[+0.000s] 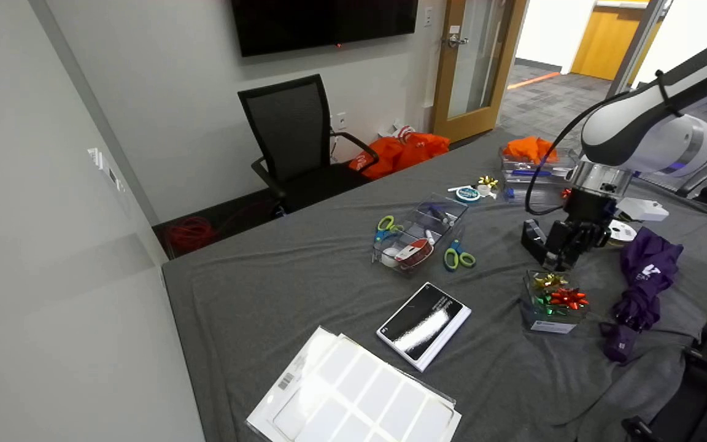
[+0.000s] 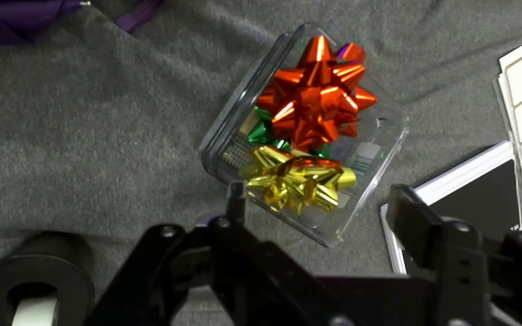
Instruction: Pick up one gold gift bow from the table and put it in the clear storage container with other gift bows
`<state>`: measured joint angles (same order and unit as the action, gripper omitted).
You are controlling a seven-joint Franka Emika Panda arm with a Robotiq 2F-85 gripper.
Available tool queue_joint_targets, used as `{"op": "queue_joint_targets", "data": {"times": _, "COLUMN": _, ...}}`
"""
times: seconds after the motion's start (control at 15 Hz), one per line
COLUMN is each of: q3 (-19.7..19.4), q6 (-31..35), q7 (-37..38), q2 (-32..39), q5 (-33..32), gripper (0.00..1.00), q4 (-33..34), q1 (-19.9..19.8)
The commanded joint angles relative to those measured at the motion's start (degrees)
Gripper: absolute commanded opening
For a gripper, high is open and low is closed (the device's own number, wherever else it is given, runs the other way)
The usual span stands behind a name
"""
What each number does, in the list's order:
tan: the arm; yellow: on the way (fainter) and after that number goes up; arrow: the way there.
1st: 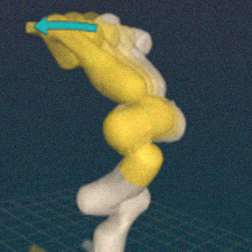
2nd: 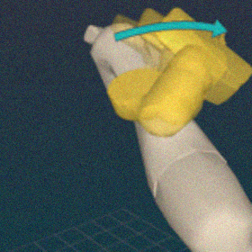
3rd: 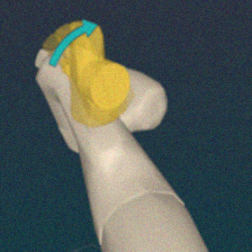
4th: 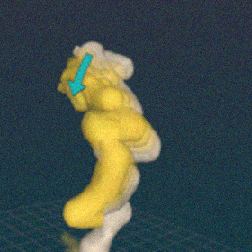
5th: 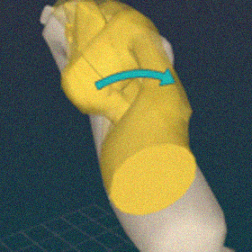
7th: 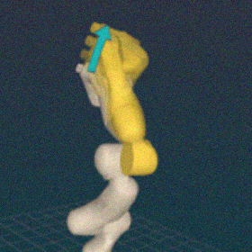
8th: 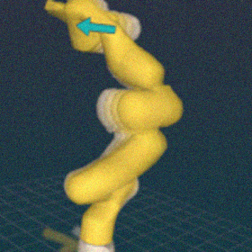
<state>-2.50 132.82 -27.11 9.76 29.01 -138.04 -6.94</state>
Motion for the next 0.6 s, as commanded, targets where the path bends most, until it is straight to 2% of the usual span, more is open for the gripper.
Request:
{"op": "queue_joint_targets", "data": {"times": 0.0, "q3": 0.0, "q6": 3.7, "q7": -5.5, "q2": -5.7, "q5": 0.7, "gripper": 1.00, "q4": -4.1, "q1": -1.4}}
{"op": "queue_joint_targets", "data": {"times": 0.4, "q3": -2.0, "q6": 14.9, "q7": -13.4, "q2": -10.1, "q5": 0.3, "gripper": 1.00, "q4": -7.7, "q1": -1.1}}
{"op": "queue_joint_targets", "data": {"times": 0.53, "q3": -2.8, "q6": 16.5, "q7": -12.9, "q2": -9.2, "q5": -0.2, "gripper": 1.00, "q4": -6.9, "q1": -1.0}}
